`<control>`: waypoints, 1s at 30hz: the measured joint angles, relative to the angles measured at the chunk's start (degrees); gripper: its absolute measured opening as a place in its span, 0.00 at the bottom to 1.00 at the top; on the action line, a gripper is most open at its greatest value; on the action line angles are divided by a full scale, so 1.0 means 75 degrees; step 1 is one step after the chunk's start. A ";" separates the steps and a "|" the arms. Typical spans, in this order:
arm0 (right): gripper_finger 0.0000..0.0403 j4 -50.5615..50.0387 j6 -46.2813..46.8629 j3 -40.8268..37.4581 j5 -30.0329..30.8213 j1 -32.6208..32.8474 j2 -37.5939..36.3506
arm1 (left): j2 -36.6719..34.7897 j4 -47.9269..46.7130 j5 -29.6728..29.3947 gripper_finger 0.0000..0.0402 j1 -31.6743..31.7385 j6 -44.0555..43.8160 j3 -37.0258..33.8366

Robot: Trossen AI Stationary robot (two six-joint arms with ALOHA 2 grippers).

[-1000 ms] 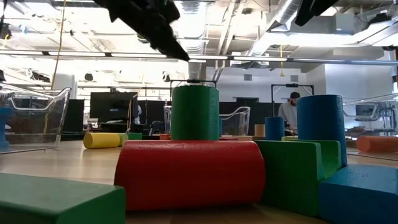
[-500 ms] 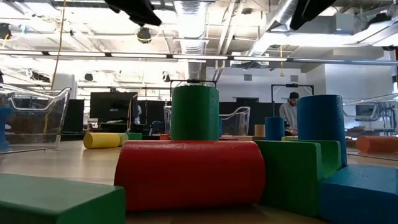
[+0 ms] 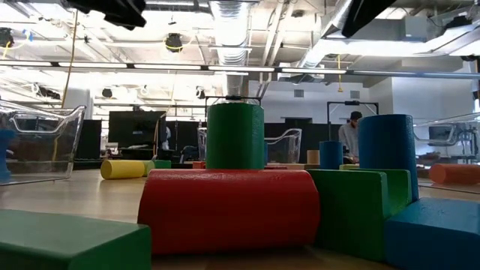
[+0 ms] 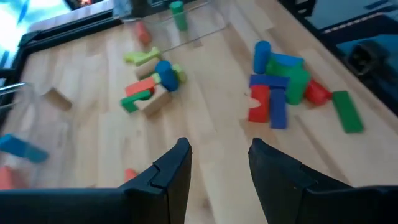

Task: Sort blocks by size
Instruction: Put the blue cylindrical block into the right transparent bin

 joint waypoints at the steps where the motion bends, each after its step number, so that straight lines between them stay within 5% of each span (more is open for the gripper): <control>1: 0.52 0.0030 0.0000 0.0000 0.0000 0.0000 0.0000 | -0.0097 0.0036 0.0001 0.38 -0.0119 -0.0022 -0.0133; 18: 0.52 0.1388 -0.0327 -0.1117 -0.0028 -0.0562 0.0009 | -0.0868 0.0241 0.0671 0.38 -0.2516 -0.0452 -0.0845; 30: 0.52 0.1407 -0.0654 -0.1119 -0.0047 -0.1105 0.0006 | -0.0858 0.0410 0.0103 0.38 -0.2778 -0.0331 -0.0847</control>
